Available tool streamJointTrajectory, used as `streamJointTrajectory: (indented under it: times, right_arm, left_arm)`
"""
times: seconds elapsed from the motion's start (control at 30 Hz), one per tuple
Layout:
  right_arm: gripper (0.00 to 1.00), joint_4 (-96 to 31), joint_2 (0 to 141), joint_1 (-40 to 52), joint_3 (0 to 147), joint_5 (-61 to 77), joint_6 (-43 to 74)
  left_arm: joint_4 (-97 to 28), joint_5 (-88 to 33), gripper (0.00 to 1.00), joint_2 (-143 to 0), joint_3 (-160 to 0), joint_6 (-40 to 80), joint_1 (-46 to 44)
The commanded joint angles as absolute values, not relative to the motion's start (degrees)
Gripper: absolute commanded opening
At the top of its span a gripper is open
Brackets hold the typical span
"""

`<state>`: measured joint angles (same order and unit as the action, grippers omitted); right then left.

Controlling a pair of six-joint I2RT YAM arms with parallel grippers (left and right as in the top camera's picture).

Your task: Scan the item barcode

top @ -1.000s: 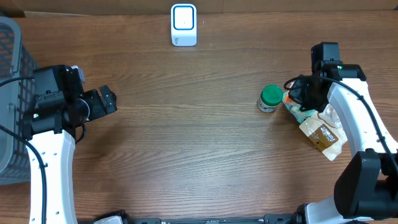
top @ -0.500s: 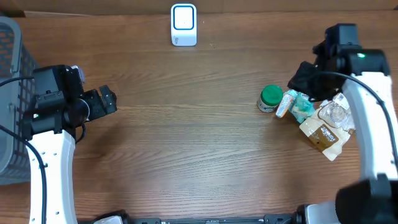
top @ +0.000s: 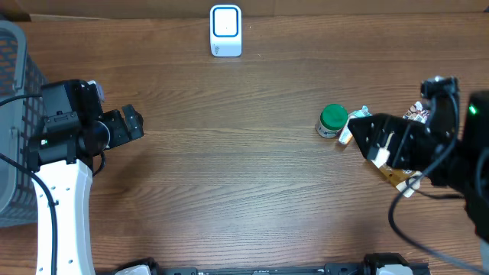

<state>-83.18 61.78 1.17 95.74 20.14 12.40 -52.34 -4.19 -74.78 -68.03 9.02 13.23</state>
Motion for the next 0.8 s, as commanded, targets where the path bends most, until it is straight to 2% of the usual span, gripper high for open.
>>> streamJointTrajectory:
  times: [0.0,0.27,0.37,0.57,0.77]
  right_arm:
    - [1.00,-83.4,59.2,1.2,96.8,19.6,11.9]
    - [1.00,-84.2,56.7,1.3,96.8,15.3,11.6]
    - [1.00,-80.3,55.3,1.3,94.6,13.5,10.6]
    - [1.00,-57.7,44.2,1.5,77.0,13.5,6.9]
    - [1.00,-25.1,26.6,1.6,45.2,12.6,7.0]
  left_arm:
    - [-52.2,-3.8,1.00,-73.9,-69.2,9.4,13.3]
    - [-52.2,-3.8,1.00,-73.9,-69.2,9.4,13.3]
    - [-52.2,-3.8,1.00,-73.9,-69.2,9.4,13.3]
    - [-52.2,-3.8,1.00,-73.9,-69.2,9.4,13.3]
    - [-52.2,-3.8,1.00,-73.9,-69.2,9.4,13.3]
